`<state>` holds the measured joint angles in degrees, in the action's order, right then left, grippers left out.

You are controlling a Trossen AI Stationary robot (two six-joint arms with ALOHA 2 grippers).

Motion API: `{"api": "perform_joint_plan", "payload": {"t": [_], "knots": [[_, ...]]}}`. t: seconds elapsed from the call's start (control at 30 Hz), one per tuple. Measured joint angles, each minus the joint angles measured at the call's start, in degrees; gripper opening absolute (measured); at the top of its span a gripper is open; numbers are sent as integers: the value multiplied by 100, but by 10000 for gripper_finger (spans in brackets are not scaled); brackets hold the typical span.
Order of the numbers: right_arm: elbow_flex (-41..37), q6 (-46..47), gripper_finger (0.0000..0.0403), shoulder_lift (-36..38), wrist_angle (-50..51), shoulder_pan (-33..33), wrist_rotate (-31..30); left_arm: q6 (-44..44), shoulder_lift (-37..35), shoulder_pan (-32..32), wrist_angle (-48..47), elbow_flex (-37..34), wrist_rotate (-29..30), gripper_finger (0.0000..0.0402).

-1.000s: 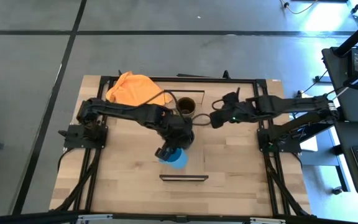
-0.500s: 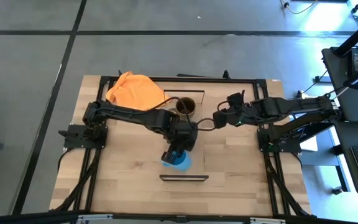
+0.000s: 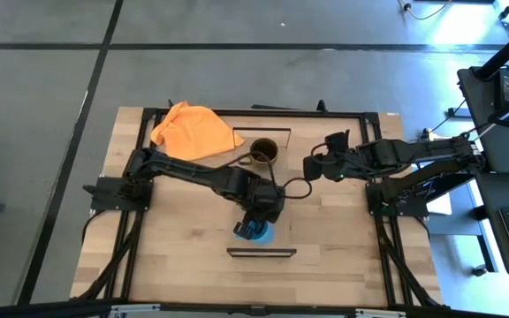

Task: Stack small to large cups/mugs on shelf
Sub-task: Put the light blue mug on the shelf

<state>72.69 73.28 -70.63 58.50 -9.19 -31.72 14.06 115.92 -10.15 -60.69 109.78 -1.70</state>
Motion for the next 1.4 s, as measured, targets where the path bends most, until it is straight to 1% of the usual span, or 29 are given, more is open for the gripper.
{"api": "perform_joint_plan", "payload": {"t": [0.3, 0.47, 0.6, 0.67, 0.73, 0.8, 0.9, 1.03, 1.23, 1.4], "knots": [[0, 14, 120, 0, 3, 2, -83, 0, 18, -49, 196, 0, -89, 4], [0, 12, 120, 0, 13, 2, -121, 4, 37, -48, 284, 0, -297, 4], [0, 14, 120, 0, 15, -1, -123, 293, 149, -95, 245, -21, -268, 4], [0, 14, 120, 0, 15, -2, -127, 554, 152, -128, 384, -8, -261, 4], [0, 14, 120, 0, 15, -2, -128, 729, 188, -166, 449, 5, -141, 4], [0, 14, 120, 0, 15, 0, -134, 756, 211, -186, 354, -13, -84, 4], [0, 14, 120, 0, 17, 0, -134, 845, 238, -175, 525, -2, -93, 5], [0, 11, 120, 0, 32, 0, -155, 1025, 269, -175, 470, -9, -76, 10], [0, 6, 120, 0, 93, 0, -177, 1058, 276, -177, 486, -9, -76, 19], [0, 3, 120, 0, 143, 0, -179, 1056, 276, -176, 517, -9, -64, 19]]}}
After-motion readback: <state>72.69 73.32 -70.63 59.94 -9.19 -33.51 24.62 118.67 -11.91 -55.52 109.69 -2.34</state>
